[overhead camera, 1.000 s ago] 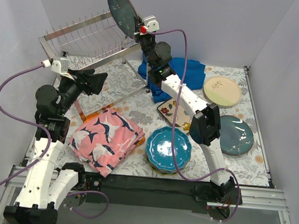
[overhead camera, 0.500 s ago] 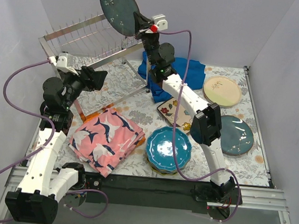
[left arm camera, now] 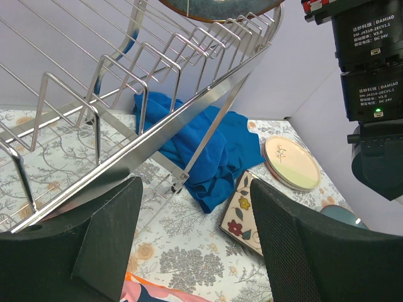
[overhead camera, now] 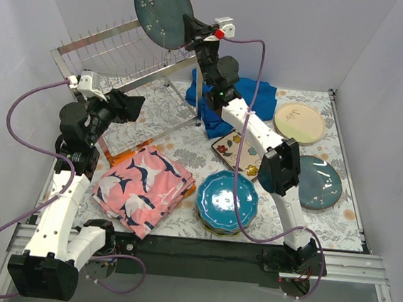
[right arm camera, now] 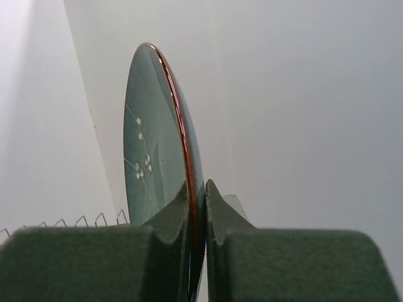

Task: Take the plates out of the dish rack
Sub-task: Unload the plate from the dish rack.

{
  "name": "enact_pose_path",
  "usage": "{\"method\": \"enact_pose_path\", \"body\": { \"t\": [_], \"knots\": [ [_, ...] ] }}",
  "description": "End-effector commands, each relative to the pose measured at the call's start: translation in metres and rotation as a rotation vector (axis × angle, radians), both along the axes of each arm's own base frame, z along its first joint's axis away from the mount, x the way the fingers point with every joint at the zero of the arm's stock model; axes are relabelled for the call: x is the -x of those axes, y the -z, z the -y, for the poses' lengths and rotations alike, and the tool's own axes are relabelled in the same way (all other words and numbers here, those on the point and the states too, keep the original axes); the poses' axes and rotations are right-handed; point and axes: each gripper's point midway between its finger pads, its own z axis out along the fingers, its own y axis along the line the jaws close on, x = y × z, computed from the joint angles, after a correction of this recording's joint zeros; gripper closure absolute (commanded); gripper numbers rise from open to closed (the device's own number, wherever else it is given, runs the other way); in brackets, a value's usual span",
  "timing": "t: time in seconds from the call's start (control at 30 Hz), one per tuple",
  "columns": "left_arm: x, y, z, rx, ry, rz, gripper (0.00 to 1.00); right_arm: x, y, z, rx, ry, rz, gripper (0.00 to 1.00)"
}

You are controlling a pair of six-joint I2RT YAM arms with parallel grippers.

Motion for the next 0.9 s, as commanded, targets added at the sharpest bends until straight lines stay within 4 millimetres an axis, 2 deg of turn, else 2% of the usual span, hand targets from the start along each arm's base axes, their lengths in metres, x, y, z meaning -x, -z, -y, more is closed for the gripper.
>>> {"method": "enact_pose_path", "body": {
  "t": [0.0, 0.23, 0.27, 0.4, 0.43, 0.5, 0.73, 0.87],
  "knots": [
    [-0.002, -0.002, -0.009, -0.006, -0.041, 0.012, 0.32, 0.076, -0.141, 0.083, -0.377, -0.067, 0.245, 0.99],
    [-0.006, 0.003, -0.010, -0.006, -0.045, -0.005, 0.32, 0.060, -0.143, 0.103, -0.463, -0.135, 0.169, 0.99],
    [-0.009, 0.004, -0.021, -0.005, -0.077, -0.009, 0.32, 0.057, -0.144, 0.108, -0.467, -0.137, 0.166, 0.99],
    [-0.010, 0.007, -0.022, -0.005, -0.082, -0.015, 0.32, 0.049, -0.144, 0.116, -0.463, -0.137, 0.145, 0.99],
    [-0.010, 0.007, -0.022, -0.005, -0.081, -0.015, 0.32, 0.043, -0.137, 0.115, -0.476, -0.161, 0.116, 0.99],
    [-0.009, 0.005, -0.022, -0.003, -0.082, -0.008, 0.32, 0.041, -0.140, 0.126, -0.493, -0.166, 0.112, 0.99],
    [-0.008, 0.004, -0.026, -0.003, -0.094, -0.002, 0.32, 0.041, -0.150, 0.137, -0.539, -0.214, 0.100, 0.99],
    [-0.009, 0.005, -0.027, -0.002, -0.096, -0.005, 0.32, 0.036, -0.152, 0.150, -0.580, -0.237, 0.083, 0.99]
  ]
}}
